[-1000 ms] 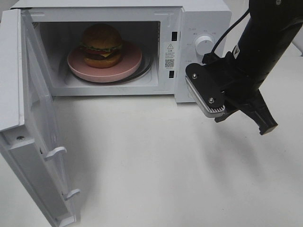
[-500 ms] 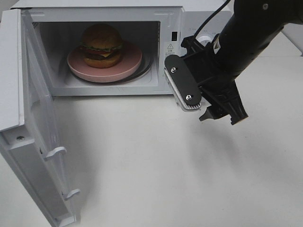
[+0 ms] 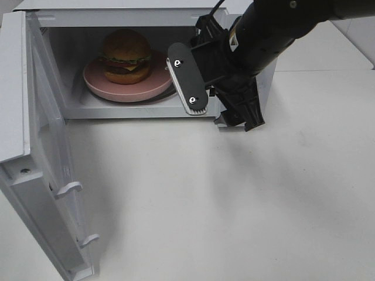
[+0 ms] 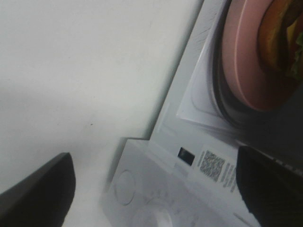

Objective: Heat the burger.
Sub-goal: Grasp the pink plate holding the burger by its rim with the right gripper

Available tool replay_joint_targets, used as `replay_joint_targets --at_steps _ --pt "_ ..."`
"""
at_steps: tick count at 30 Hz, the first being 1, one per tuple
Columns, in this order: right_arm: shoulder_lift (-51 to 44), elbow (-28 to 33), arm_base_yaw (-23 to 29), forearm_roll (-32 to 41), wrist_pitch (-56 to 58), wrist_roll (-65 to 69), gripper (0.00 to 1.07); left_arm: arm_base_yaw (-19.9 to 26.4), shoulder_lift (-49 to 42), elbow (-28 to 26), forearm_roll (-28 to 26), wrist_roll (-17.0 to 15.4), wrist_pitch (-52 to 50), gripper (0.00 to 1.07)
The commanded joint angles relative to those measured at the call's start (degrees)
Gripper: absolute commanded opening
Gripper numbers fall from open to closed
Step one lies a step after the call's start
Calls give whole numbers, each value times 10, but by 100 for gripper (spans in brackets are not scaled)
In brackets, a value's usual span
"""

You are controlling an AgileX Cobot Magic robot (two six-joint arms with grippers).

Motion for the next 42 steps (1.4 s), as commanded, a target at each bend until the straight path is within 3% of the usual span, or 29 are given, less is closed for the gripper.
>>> replay_joint_targets --at_steps 1,20,42 --pt "13 -14 9 -7 -16 13 90 0 -2 0 -1 1 -5 100" --pt "156 -146 28 -5 -73 28 88 0 -2 0 -1 1 -5 100" --pt "295 -290 27 -2 -46 60 85 0 -2 0 -1 1 -5 100"
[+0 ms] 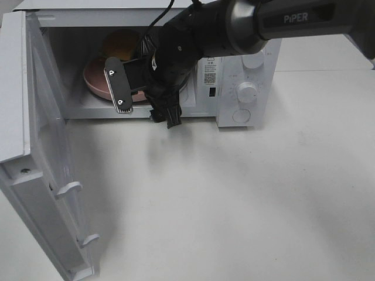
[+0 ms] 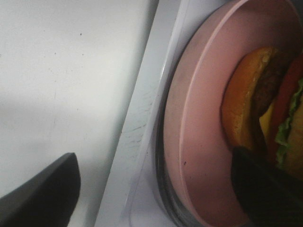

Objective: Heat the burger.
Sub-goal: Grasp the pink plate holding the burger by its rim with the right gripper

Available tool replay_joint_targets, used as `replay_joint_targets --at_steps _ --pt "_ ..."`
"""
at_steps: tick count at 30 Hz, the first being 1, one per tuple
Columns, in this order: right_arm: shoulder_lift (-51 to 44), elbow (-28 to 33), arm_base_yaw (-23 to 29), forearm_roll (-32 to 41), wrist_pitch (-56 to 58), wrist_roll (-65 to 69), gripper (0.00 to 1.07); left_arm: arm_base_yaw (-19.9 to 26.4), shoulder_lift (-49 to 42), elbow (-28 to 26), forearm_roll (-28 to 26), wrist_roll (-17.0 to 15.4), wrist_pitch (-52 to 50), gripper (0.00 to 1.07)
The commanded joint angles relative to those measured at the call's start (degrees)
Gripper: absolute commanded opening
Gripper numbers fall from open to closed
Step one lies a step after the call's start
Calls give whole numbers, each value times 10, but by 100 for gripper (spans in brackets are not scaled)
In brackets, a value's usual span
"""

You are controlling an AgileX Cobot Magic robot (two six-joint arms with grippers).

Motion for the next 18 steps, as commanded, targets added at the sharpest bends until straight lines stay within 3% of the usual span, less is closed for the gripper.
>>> replay_joint_targets --at_steps 1,18 --pt "23 -36 1 -1 15 12 84 0 -2 0 -1 1 -5 100" --pt "92 -131 -13 17 18 25 81 0 -2 0 -1 1 -5 100"
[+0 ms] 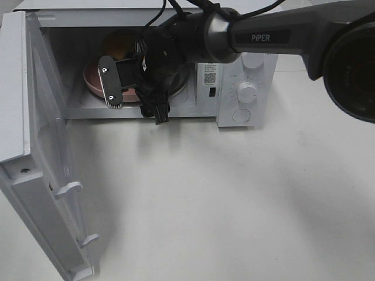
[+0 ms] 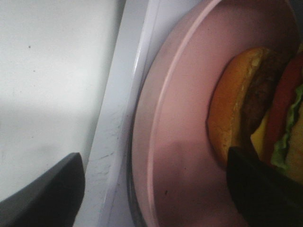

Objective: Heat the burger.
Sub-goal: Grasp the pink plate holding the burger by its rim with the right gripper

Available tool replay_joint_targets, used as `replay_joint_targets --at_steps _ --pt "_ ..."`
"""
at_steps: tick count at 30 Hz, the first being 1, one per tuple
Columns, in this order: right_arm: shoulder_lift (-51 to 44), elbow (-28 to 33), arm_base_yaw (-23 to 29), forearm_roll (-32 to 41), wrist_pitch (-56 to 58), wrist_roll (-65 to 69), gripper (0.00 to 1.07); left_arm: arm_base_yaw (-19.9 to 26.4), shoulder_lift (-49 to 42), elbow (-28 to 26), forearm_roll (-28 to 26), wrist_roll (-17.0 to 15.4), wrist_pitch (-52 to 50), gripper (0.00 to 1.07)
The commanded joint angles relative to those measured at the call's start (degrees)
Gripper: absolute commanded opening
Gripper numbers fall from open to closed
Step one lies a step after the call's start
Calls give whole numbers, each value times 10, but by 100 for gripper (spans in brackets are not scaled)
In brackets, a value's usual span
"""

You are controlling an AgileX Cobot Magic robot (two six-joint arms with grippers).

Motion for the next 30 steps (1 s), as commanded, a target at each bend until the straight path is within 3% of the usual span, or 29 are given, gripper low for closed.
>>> replay_joint_targets --at_steps 1,11,19,21,23,24,25,26,28,29,30 --pt "12 -18 -5 14 5 6 80 0 -2 0 -1 1 -5 100" --pt "41 -48 -12 37 -13 5 78 0 -2 0 -1 1 -5 100" --pt "51 -57 -12 58 -23 6 68 0 -2 0 -1 1 -5 100" --pt "51 -57 -12 58 -23 6 62 0 -2 0 -1 1 -5 100" --pt "51 -57 -12 58 -23 8 45 0 -2 0 -1 1 -5 100" --pt "51 -57 -12 58 -23 8 45 0 -2 0 -1 1 -5 100" --pt "51 -57 -11 60 -21 8 33 0 -2 0 -1 1 -5 100" --pt "51 -57 -11 60 -21 8 33 0 -2 0 -1 1 -5 100" --pt "51 -57 -10 61 -10 8 16 0 -2 0 -1 1 -5 100" --pt "51 -57 -10 61 -10 8 16 0 -2 0 -1 1 -5 100" --pt "51 -57 -5 62 -3 7 8 0 -2 0 -1 1 -5 100"
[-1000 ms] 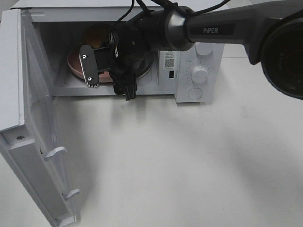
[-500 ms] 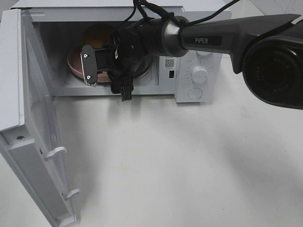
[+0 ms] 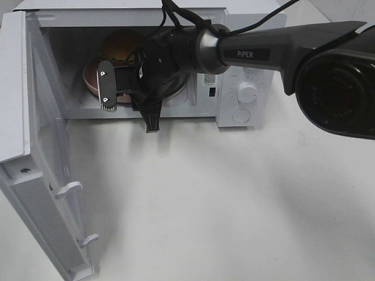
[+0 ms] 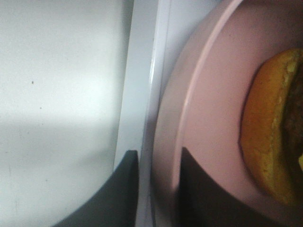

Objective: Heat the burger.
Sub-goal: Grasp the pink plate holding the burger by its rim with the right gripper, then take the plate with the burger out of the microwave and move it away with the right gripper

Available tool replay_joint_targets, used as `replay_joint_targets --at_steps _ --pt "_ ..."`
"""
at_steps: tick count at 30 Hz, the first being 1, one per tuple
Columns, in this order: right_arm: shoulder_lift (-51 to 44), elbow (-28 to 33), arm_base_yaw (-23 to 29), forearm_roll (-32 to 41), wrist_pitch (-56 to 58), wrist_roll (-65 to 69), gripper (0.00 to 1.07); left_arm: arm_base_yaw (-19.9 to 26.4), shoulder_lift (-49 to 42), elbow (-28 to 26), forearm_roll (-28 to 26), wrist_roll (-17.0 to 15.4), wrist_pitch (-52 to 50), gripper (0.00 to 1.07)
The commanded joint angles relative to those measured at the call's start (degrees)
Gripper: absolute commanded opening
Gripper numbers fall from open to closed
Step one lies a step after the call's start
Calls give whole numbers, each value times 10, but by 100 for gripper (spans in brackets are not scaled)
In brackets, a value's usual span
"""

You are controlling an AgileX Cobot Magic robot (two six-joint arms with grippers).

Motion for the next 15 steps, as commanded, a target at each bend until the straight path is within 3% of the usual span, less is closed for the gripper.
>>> replay_joint_targets --at_steps 1,3,15 --pt "-1 -5 -1 -13 -19 3 8 0 -2 0 -1 1 -5 100" --pt "-1 -5 2 -12 -12 3 0 0 -2 0 -1 1 -5 100" --pt "-15 -1 14 -11 15 -23 0 0 -2 0 -1 1 -5 100"
